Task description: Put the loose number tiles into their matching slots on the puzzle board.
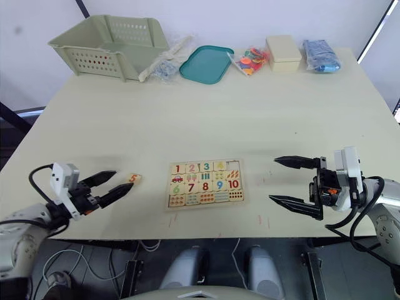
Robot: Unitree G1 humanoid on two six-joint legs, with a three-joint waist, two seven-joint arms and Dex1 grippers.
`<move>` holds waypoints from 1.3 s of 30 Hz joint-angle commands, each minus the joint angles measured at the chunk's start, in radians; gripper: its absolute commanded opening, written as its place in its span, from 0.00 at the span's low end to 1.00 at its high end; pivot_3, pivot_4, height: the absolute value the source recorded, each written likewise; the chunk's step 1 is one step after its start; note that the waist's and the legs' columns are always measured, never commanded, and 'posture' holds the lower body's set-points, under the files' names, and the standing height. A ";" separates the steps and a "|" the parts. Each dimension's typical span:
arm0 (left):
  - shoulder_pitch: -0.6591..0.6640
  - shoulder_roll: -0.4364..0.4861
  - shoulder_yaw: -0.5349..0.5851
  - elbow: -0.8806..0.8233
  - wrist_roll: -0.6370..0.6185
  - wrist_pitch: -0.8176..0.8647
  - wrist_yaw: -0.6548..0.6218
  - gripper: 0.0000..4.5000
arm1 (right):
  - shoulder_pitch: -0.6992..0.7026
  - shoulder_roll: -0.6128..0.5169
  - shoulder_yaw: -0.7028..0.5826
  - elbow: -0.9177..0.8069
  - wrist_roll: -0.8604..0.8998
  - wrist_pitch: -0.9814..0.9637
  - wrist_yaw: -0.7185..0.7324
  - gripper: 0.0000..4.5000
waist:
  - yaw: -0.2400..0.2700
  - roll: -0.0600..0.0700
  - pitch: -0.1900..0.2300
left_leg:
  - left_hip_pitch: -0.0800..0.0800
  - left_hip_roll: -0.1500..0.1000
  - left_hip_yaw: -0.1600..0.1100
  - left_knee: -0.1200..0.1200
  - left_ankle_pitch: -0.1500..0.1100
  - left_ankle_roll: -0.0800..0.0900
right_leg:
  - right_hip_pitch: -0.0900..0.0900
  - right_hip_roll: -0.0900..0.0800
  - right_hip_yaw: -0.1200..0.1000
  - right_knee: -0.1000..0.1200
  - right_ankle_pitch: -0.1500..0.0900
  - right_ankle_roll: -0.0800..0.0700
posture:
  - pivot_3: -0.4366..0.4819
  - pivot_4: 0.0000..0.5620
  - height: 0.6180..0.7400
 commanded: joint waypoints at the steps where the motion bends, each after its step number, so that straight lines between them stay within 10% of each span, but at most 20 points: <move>1: 0.016 -0.067 0.033 -0.196 -0.007 0.111 0.235 0.98 | -0.002 -0.006 -0.027 -0.029 0.022 -0.013 0.014 1.00 | 0.007 0.000 0.000 | 0.000 0.000 -0.001 0.000 0.000 0.000 | 0.000 -0.001 0.001 0.000 0.000 0.000 | 0.48 0.27 1.00; 11: -0.016 -0.168 -0.055 -0.310 0.095 0.306 0.559 0.98 | -0.010 -0.030 -0.051 -0.017 0.057 0.003 0.056 1.00 | 0.011 0.000 0.000 | 0.000 -0.002 -0.001 0.000 0.000 0.000 | 0.000 0.002 -0.002 0.001 0.000 0.000 | 0.48 0.27 1.00; 39: -0.036 -0.228 -0.199 -0.289 0.172 0.267 0.568 0.98 | -0.019 -0.050 -0.055 -0.022 0.062 0.037 0.073 1.00 | 0.025 0.002 -0.001 | 0.001 -0.003 0.000 0.000 0.000 0.000 | 0.001 0.002 -0.001 0.000 0.000 0.000 | 0.48 0.27 1.00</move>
